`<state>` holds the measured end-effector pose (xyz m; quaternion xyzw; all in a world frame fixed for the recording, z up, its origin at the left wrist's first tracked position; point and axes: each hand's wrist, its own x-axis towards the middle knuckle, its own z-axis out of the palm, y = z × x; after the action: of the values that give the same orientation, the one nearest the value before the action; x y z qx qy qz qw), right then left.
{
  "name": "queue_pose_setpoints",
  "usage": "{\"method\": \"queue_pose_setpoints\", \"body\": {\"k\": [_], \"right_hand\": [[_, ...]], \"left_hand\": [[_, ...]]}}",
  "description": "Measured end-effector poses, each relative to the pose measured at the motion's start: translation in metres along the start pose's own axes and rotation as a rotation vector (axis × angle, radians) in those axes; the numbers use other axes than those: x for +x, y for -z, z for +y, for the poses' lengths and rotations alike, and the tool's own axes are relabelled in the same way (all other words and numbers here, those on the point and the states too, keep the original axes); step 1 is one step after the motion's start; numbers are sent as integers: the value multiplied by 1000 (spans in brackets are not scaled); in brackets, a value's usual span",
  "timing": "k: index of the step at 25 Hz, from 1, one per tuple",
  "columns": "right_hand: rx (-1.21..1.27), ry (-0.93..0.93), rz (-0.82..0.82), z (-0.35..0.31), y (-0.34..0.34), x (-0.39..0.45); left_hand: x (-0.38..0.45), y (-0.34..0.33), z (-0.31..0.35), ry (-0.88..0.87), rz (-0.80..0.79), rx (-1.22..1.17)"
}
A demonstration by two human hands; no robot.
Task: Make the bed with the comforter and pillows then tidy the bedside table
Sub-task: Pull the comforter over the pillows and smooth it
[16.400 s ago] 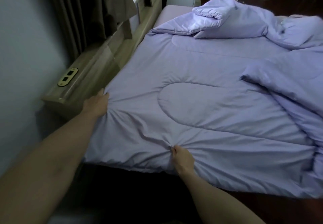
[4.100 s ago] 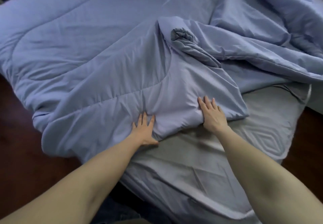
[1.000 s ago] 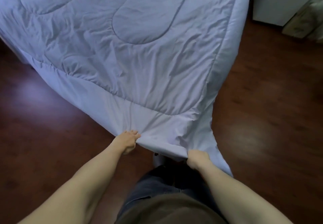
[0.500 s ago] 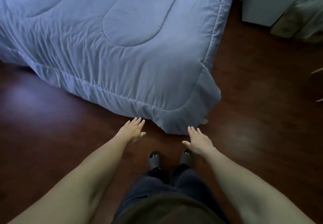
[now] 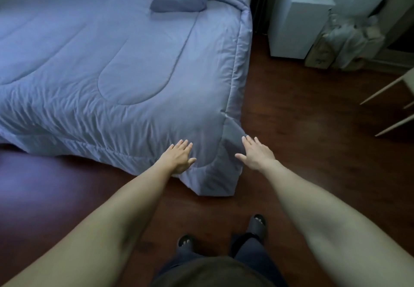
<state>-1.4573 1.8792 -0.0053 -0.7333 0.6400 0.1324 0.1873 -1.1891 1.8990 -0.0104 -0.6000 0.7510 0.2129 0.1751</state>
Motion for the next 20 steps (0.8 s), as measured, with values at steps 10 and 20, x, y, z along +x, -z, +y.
{"method": "queue_pose_setpoints", "body": {"k": [10,20], "right_hand": [[-30,35,103,173,97,71],[-45,75,151,291,175,154]], "left_hand": [[124,110,142,18,132,-8],[233,184,242,29,168,20]]}}
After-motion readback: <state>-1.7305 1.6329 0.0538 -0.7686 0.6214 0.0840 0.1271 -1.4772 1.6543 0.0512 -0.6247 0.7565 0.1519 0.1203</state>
